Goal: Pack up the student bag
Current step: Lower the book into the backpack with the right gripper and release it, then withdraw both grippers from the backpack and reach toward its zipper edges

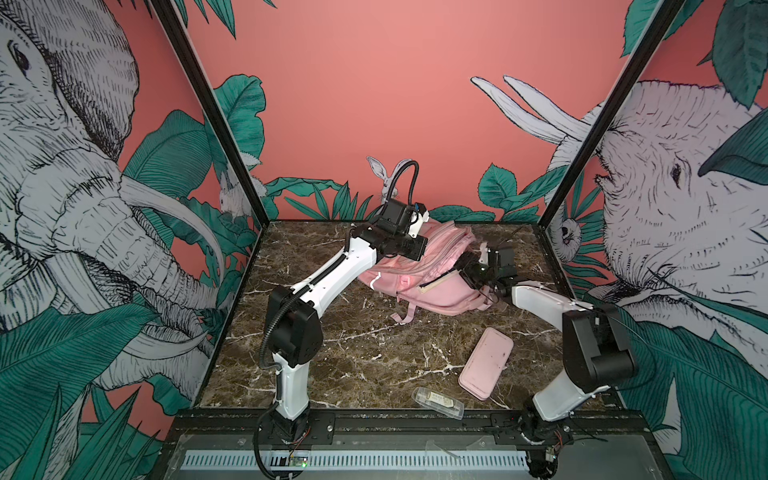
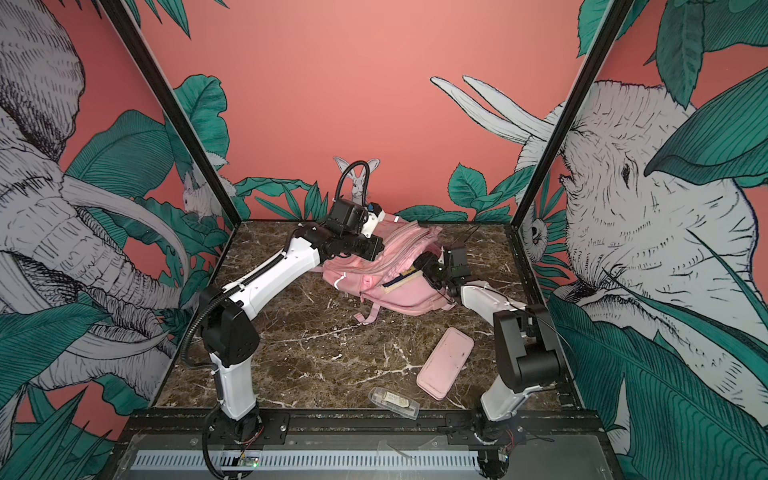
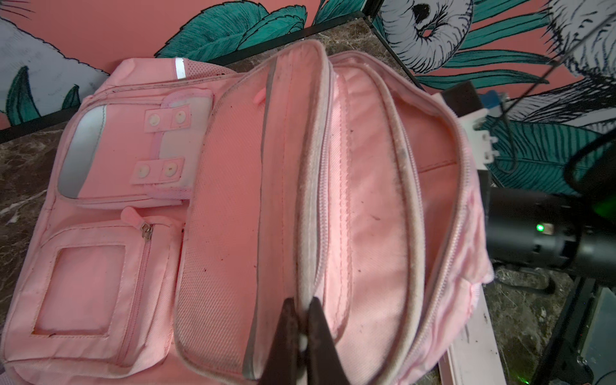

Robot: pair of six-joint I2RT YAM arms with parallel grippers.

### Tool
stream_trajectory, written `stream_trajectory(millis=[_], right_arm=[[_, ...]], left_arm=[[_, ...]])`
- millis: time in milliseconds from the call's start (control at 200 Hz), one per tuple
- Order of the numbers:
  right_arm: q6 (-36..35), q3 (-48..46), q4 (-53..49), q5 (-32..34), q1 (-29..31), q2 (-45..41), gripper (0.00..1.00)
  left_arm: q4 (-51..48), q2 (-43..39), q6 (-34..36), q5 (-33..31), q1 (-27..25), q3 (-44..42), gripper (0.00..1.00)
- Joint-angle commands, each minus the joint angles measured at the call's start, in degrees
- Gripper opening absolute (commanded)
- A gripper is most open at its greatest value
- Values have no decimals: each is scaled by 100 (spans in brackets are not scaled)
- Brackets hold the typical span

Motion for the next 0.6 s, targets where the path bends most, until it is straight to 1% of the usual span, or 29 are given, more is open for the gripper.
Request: stream_trajectory(millis=[0,70,195,295,325,400,530,595], right_arm=[[-541,-232,-663,241,-29,-482,65],[-755,-388,-863,309,-26,-836,63],[-1151,-637,-1333,473,-5,-1438,58],[-1422,-817,-1661,522,28,-1847,55],[-1501,-860,-1750,527,41,-1946,55],[-1648,-949,-1968,558,71,-2140,53],[-1791,-997,-2119,563,161,-2330,53],[-1816,-975,-2124,569,248,-2335,53]], left_arm=[[-10,-342,128,-441,89,-19,0],[-149,-266,197,-530,88,10,0],[-495,56,243,-260,90,191,0],[-538,144,218,-204,89,8,0],[-513,152,220,-141,90,-77,3],[-510,171,242,59,76,-248,15],[-133,-104,262,371,73,-898,47],[152,-352,202,392,80,-1297,57]])
